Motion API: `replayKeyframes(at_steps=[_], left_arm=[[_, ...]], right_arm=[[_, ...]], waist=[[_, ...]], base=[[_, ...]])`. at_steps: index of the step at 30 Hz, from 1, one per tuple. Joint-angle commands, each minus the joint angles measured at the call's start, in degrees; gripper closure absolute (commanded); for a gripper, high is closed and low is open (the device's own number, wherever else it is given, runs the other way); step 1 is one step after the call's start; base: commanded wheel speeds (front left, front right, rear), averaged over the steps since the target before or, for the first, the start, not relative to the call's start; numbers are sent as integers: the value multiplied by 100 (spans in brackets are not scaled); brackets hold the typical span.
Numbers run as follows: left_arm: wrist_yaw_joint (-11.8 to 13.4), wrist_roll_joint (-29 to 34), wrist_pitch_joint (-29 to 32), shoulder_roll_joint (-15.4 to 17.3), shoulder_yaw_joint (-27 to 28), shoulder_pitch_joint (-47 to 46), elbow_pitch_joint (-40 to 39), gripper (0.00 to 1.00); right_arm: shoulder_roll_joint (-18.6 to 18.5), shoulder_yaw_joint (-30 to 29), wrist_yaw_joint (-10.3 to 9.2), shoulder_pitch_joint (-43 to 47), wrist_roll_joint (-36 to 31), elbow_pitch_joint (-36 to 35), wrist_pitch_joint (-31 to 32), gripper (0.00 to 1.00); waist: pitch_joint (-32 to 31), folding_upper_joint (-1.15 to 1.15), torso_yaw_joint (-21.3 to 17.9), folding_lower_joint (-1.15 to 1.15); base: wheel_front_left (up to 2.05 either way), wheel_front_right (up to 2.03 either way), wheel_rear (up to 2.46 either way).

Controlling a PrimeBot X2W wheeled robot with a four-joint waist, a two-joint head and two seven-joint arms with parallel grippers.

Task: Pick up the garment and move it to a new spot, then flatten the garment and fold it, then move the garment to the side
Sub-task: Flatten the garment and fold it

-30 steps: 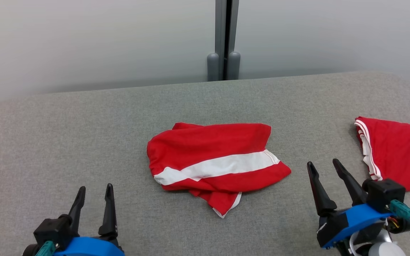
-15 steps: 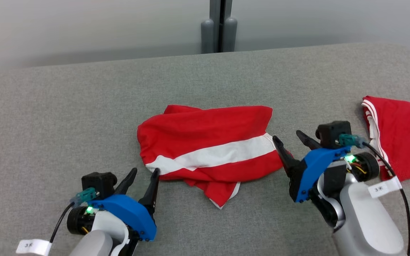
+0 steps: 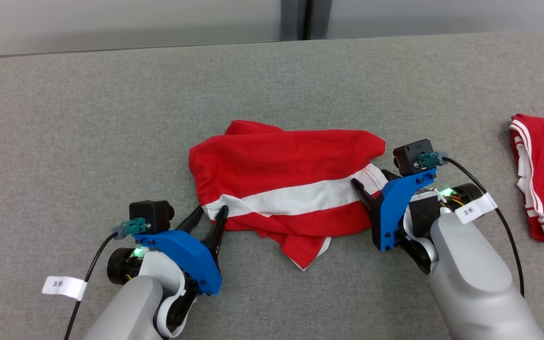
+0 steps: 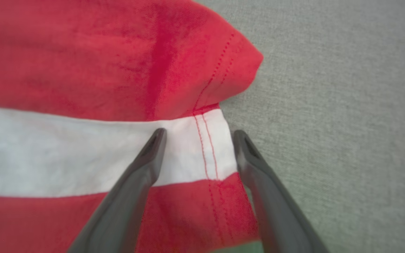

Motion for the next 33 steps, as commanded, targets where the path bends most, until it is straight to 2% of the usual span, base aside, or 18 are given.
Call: replayKeyframes(at_steps=[1,2,3,4,5,6,9,13,20,24,28,33], left_arm=[[6,25,-1,-29,-38,-78,109,86],[-16,22,-7,-49,-55,-115,144,100],[-38,21,11,-68,-83,-143,177,100],[-51,25,12,-87,-100,-169,210,100],[-67,28,-1,-101,-109,-193,240,100],[-85,29,-15,-118,-121,-213,271,100],[-123,65,-162,-126,-116,-257,253,100],[-157,93,-472,-43,-44,-242,-5,100],[-81,72,-751,280,164,-7,-1254,100],[-3,-102,-511,524,332,100,-2276,100],[115,-331,-16,817,511,4,-3172,100],[263,-539,565,1141,725,-314,-3793,100]], right_arm=[[-19,-11,4,-150,-72,162,-42,0],[-18,-8,4,-198,-112,282,-49,0],[-14,28,4,-220,-139,392,-36,0],[-13,59,4,-238,-152,504,-35,8],[-9,122,4,-265,-152,576,-66,68],[-6,180,4,-281,-143,643,-78,100],[-4,253,4,-336,9,716,-206,100],[-1,248,4,-349,243,448,-591,100],[-202,55,4,-4,535,-709,-818,100],[-377,-208,4,301,667,-1753,-576,100],[-480,-530,4,555,700,-2894,-177,100],[-464,-759,4,635,765,-3790,346,100]], waist=[[41,0,22,-1],[55,0,26,-1],[65,0,31,-1],[70,0,34,-1],[73,0,36,-1],[74,0,34,-1],[45,0,20,-1],[-110,0,-14,-1],[-541,0,-126,-1],[-734,0,-178,-1],[-799,0,-209,-1],[-649,0,-285,-1]], base=[[0,0,0],[0,0,0],[0,0,0],[0,0,0],[0,0,0],[0,0,0],[0,0,0],[0,0,0],[0,0,0],[0,0,0],[0,0,0],[0,0,0]])
